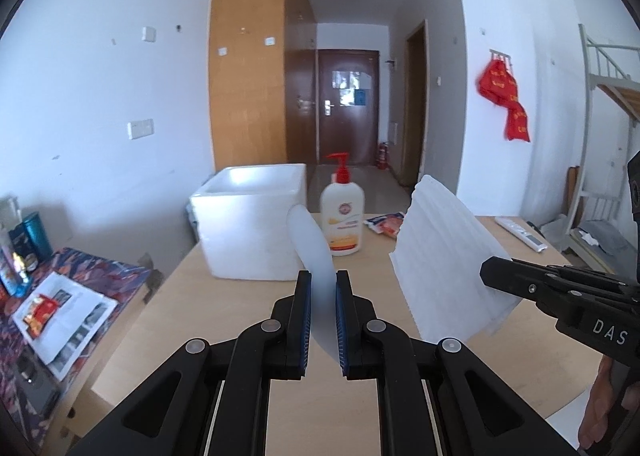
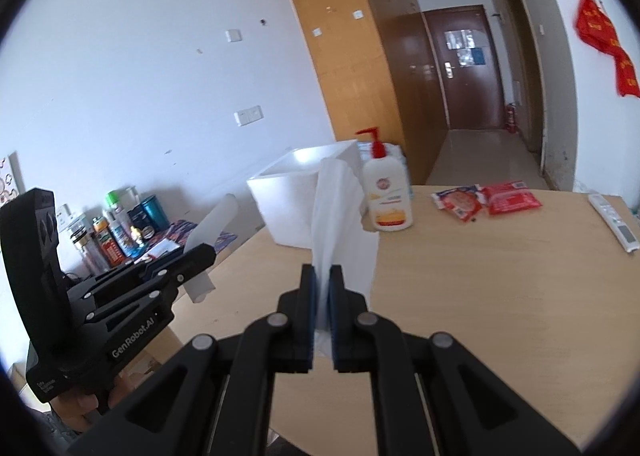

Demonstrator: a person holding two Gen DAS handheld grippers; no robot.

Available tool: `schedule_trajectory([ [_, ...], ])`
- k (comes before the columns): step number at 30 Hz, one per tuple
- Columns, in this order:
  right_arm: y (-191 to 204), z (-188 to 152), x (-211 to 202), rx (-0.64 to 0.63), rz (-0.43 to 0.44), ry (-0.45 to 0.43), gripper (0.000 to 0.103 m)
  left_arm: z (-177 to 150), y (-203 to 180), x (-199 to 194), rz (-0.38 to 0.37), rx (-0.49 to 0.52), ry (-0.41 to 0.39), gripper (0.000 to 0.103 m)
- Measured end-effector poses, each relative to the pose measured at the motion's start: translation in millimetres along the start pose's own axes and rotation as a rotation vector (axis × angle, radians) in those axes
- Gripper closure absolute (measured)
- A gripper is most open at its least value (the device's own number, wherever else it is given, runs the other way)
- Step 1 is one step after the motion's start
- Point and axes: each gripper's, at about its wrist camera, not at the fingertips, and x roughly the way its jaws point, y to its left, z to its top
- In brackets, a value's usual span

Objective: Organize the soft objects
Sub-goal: 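Carry the paper and foam strip over the white foam box with both tools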

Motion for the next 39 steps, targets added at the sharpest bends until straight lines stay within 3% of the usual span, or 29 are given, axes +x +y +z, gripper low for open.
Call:
schedule_trajectory([
  [17, 50.6, -5.2, 34.8, -0.076, 0.141, 0.057, 0.094, -11.3, 44.3, -19.8, 0.119, -0.061, -0.002, 0.091],
  [39, 55.9, 5.0, 36.5, -0.086, 0.136, 0.040, 0.094, -0.6, 46.8, -18.5, 0.109, -0.059, -0.030, 0.091],
])
